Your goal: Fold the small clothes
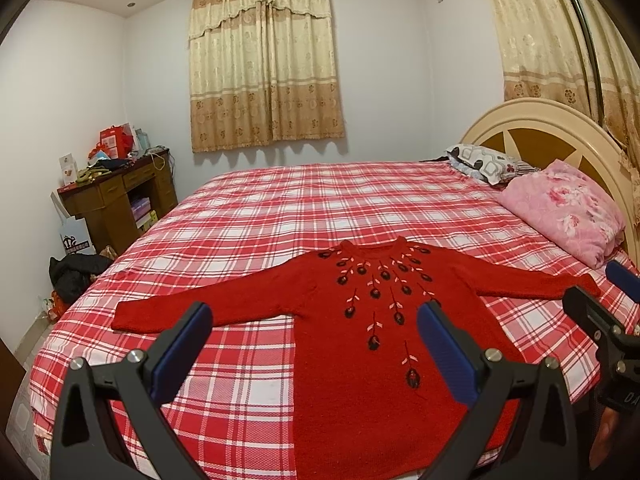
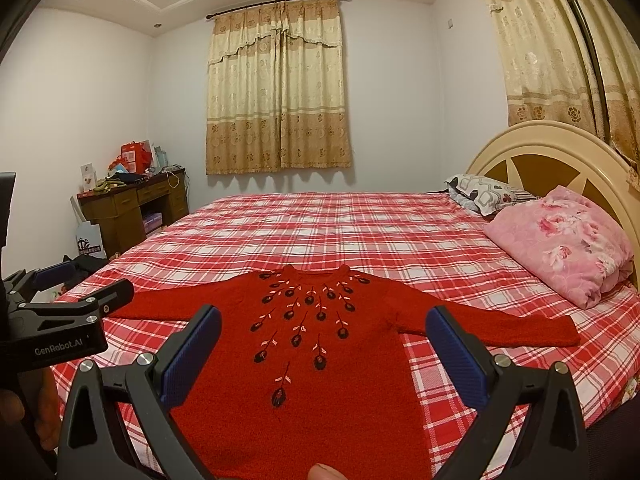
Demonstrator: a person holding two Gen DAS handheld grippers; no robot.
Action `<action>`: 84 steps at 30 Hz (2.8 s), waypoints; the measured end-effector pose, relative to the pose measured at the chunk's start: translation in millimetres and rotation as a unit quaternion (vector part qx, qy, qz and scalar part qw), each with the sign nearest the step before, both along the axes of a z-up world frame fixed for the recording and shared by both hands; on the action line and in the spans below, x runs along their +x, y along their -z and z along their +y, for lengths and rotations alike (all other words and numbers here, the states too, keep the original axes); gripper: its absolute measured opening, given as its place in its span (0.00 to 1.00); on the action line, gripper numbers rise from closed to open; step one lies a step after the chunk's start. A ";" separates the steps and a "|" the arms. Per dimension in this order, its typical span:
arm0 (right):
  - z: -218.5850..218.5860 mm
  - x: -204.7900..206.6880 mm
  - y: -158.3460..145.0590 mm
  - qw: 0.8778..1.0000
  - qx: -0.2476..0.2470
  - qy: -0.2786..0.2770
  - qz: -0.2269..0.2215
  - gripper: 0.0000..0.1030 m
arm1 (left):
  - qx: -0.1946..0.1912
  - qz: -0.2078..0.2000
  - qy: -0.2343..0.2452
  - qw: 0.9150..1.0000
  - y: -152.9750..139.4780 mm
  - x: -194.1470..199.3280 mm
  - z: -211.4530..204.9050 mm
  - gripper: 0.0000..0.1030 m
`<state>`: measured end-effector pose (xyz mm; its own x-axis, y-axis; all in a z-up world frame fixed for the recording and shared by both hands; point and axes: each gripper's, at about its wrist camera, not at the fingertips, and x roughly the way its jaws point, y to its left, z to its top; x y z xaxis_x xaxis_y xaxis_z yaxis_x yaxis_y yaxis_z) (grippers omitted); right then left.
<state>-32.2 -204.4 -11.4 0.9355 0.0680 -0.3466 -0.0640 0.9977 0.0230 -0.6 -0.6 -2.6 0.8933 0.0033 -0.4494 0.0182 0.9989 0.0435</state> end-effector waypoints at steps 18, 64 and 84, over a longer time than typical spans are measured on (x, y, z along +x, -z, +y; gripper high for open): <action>5.5 -1.4 1.9 1.000 -0.003 -0.002 0.004 0.99 | -0.002 0.004 -0.001 1.000 1.9 1.0 -0.3 1.00; -192.0 135.4 108.6 0.971 0.068 0.162 0.160 0.99 | 0.043 0.117 -0.017 0.992 98.3 131.5 5.6 1.00; -415.2 151.4 128.5 0.909 0.111 0.346 0.205 0.95 | 0.058 0.160 -0.066 0.983 140.7 202.1 16.9 1.00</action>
<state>119.2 -619.6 -139.8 0.5760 -0.3768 -0.7255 0.6372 0.7629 0.1097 201.4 16.3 -143.3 0.6951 0.1786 -0.6964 -0.0805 0.9819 0.1714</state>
